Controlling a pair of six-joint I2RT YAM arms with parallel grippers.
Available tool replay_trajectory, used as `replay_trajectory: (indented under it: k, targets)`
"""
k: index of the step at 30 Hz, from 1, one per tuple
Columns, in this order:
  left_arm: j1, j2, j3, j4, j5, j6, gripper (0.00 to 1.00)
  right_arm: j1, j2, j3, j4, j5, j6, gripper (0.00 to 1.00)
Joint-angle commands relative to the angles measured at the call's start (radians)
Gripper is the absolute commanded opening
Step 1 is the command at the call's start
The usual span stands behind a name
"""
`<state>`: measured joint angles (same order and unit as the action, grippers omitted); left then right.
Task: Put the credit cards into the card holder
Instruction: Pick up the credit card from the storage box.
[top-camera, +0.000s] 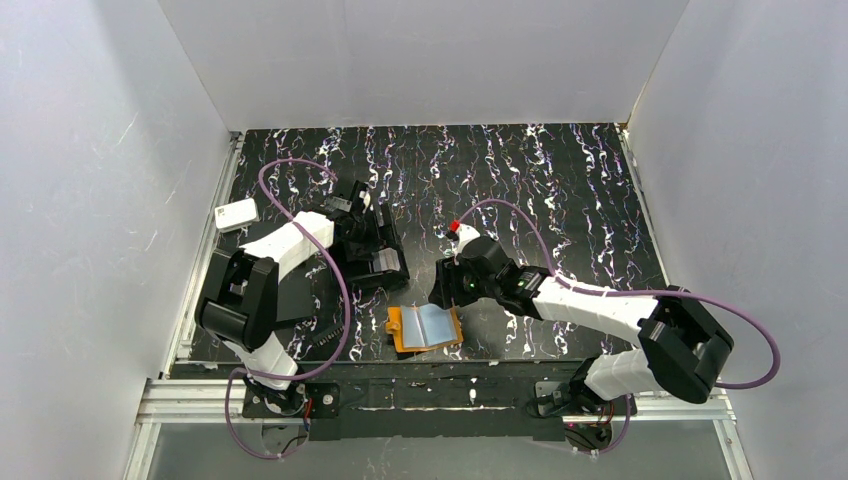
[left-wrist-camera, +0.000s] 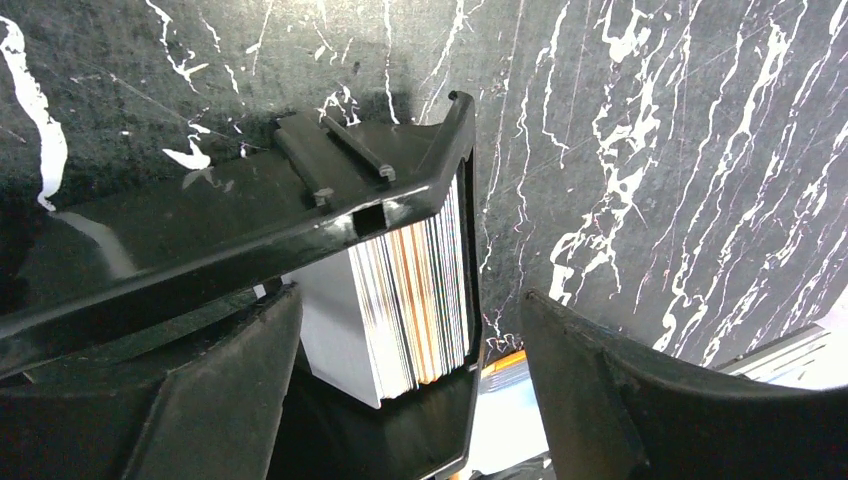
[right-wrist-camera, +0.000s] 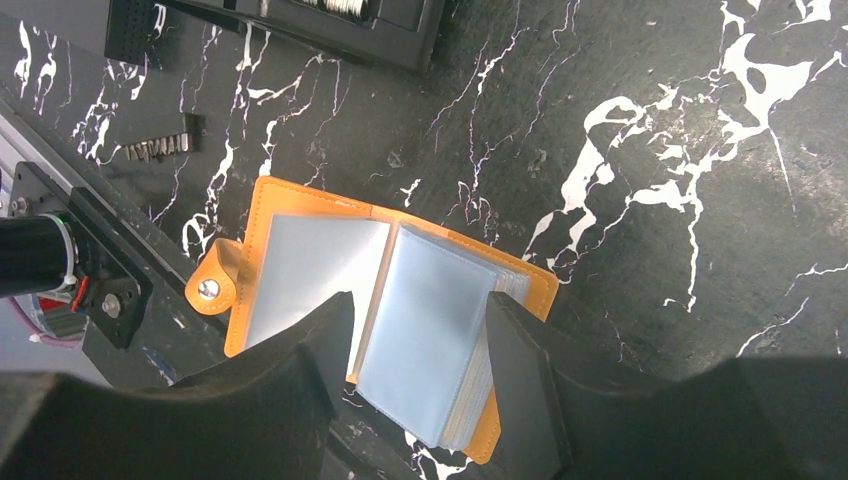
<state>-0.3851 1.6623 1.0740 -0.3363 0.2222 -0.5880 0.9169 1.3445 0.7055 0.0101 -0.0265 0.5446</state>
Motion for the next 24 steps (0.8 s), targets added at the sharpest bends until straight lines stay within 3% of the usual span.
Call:
replay_trajectory:
  k: [1, 12, 24]
  targets:
    - [-0.004, -0.024, -0.006, 0.02, 0.034, -0.006, 0.74, -0.006, -0.03, 0.017, 0.042, -0.005, 0.0, 0.6]
    - [-0.004, -0.02, -0.012, 0.024, 0.037, 0.004, 0.45, -0.009, -0.031, 0.012, 0.042, -0.009, 0.001, 0.6]
    - [-0.005, -0.03, -0.005, 0.005, 0.024, 0.031, 0.25, -0.01, -0.018, 0.014, 0.052, -0.025, 0.005, 0.6]
